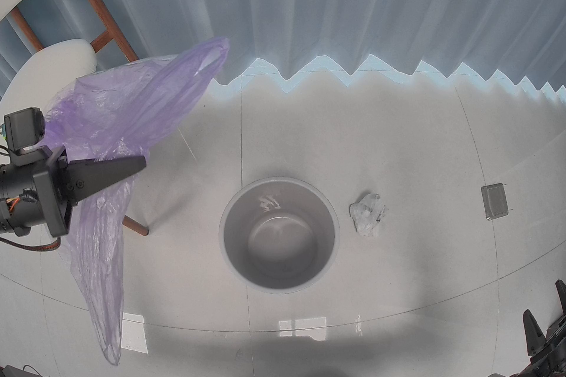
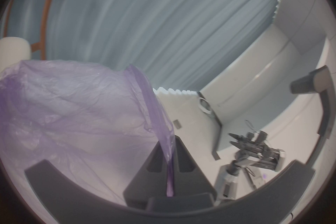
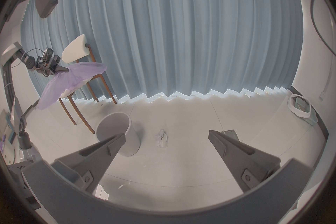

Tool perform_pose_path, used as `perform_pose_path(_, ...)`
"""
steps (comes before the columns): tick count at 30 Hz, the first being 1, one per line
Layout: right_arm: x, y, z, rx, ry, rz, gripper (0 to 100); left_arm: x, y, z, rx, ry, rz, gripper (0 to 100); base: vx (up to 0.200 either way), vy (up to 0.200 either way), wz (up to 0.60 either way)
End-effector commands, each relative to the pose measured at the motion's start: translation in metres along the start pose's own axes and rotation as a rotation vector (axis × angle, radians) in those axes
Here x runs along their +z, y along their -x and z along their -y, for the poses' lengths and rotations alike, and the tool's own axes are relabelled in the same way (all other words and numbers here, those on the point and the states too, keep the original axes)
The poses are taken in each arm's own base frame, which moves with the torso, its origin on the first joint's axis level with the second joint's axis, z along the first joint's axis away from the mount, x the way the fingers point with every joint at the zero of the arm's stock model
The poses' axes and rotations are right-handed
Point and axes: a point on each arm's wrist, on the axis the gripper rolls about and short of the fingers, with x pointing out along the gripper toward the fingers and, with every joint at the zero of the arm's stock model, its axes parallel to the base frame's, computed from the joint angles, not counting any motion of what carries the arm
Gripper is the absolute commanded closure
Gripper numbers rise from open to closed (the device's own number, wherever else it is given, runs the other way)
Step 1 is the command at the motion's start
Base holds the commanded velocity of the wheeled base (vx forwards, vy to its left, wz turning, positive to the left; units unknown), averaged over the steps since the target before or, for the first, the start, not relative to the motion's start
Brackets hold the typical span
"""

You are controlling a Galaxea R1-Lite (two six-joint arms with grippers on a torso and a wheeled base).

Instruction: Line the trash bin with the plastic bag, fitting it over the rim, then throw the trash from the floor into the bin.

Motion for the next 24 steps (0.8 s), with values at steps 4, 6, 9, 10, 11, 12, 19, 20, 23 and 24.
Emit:
perform_pose_path(4, -0.005, 0.000, 0.000, 0.001, 0.000, 0.000, 0, -0.011, -0.018, 0.005, -0.166, 0.022, -0.066, 100, 0.000, 0.000, 0.00)
perform_pose_path(6, -0.005, 0.000, 0.000, 0.001, 0.000, 0.000, 0, -0.011, -0.018, 0.005, -0.166, 0.022, -0.066, 100, 0.000, 0.000, 0.00)
perform_pose_path(9, -0.005, 0.000, 0.000, -0.001, 0.000, 0.000, 0, -0.010, -0.033, 0.015, -0.256, 0.048, -0.073, 100, 0.000, 0.000, 0.00)
perform_pose_path(10, -0.005, 0.000, 0.000, -0.001, 0.000, 0.000, 0, -0.009, -0.035, 0.018, -0.273, 0.058, -0.073, 100, 0.000, 0.000, 0.00)
perform_pose_path(11, -0.005, 0.000, 0.000, 0.001, 0.000, 0.000, 0, -0.009, -0.037, 0.020, -0.285, 0.064, -0.070, 100, 0.000, 0.000, 0.00)
perform_pose_path(12, -0.005, 0.000, 0.000, 0.001, 0.000, 0.000, 0, -0.008, -0.038, 0.021, -0.295, 0.069, -0.066, 100, 0.000, 0.000, 0.00)
perform_pose_path(19, -0.005, 0.000, 0.000, -0.001, 0.000, 0.000, 0, -0.004, -0.044, 0.025, -0.328, 0.085, -0.053, 100, 0.000, 0.000, 0.00)
perform_pose_path(20, -0.005, 0.000, 0.000, -0.001, 0.000, 0.000, 0, -0.004, -0.045, 0.025, -0.328, 0.086, -0.054, 100, 0.000, 0.000, 0.00)
perform_pose_path(23, -0.005, 0.000, 0.000, -0.001, 0.000, 0.000, 0, -0.005, -0.047, 0.023, -0.326, 0.091, -0.060, 100, 0.000, 0.000, 0.00)
perform_pose_path(24, -0.005, 0.000, 0.000, -0.001, 0.000, 0.000, 0, -0.006, -0.048, 0.022, -0.325, 0.093, -0.064, 100, 0.000, 0.000, 0.00)
